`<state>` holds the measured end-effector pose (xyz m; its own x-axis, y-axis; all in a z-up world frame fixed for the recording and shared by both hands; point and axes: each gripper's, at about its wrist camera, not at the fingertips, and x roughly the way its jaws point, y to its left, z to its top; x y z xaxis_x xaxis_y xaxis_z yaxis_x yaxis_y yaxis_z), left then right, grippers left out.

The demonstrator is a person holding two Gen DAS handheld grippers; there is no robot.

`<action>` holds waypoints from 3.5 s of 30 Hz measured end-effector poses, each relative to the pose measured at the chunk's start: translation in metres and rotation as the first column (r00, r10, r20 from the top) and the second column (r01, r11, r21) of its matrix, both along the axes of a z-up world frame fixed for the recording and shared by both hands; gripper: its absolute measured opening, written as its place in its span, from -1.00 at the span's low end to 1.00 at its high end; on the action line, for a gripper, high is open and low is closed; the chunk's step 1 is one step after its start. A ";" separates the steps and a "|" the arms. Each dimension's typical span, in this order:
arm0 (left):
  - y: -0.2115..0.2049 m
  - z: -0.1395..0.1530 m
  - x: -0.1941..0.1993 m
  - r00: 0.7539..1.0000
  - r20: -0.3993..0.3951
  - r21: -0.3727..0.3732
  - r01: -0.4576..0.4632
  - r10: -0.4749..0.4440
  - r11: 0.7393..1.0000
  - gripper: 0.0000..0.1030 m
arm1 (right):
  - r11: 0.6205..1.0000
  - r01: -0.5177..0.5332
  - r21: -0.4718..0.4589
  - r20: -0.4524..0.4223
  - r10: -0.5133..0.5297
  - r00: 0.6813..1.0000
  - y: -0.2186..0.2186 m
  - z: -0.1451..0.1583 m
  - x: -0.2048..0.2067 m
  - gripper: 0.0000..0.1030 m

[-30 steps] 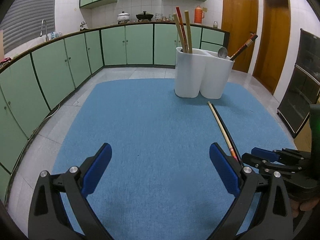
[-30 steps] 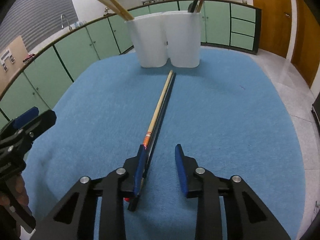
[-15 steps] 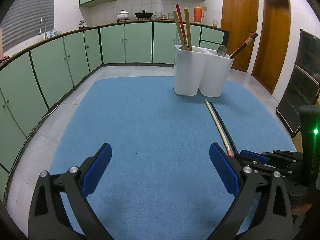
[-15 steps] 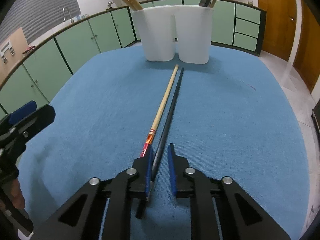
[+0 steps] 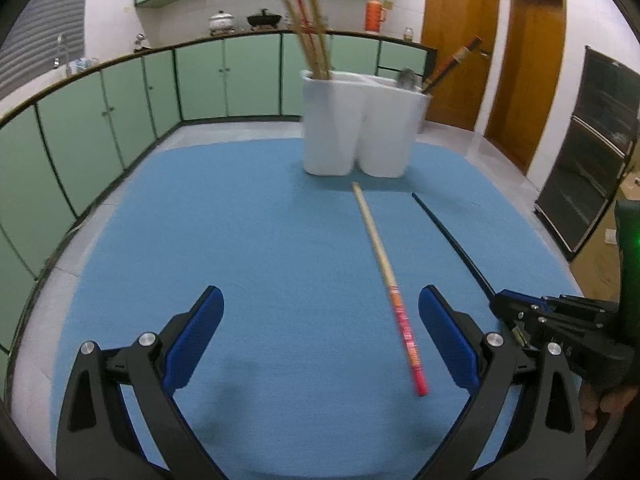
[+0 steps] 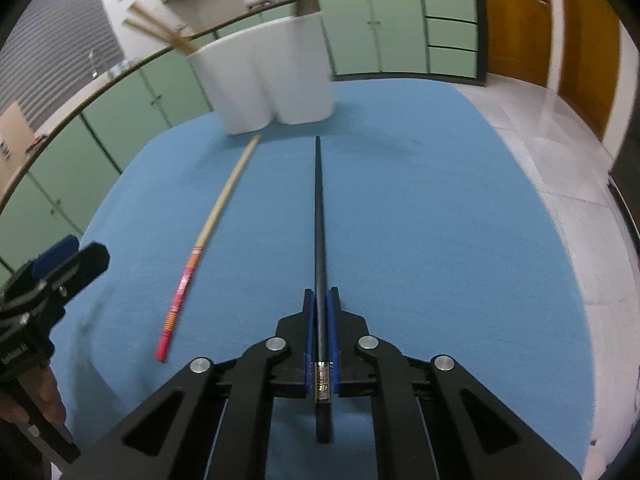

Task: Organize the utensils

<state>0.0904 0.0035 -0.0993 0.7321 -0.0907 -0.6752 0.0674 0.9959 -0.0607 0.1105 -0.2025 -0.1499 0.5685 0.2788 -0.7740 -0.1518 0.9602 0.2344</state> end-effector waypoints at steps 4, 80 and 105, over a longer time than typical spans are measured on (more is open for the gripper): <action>-0.021 -0.012 0.010 0.998 -0.044 -0.014 0.033 -0.034 0.999 0.69 | 0.999 0.043 0.029 -0.004 -0.043 0.999 -0.027 -0.001 0.001 -0.88; -0.016 -0.039 -0.032 0.990 -0.139 0.047 0.002 0.005 0.999 -0.32 | 0.992 -0.090 -0.088 0.110 0.099 0.989 -0.002 -0.004 -0.062 -0.86; -0.011 0.067 -0.046 0.997 0.077 0.029 0.021 -0.023 0.999 -0.91 | 0.996 -0.082 -0.038 0.298 0.089 0.950 -0.025 0.096 -0.063 -0.87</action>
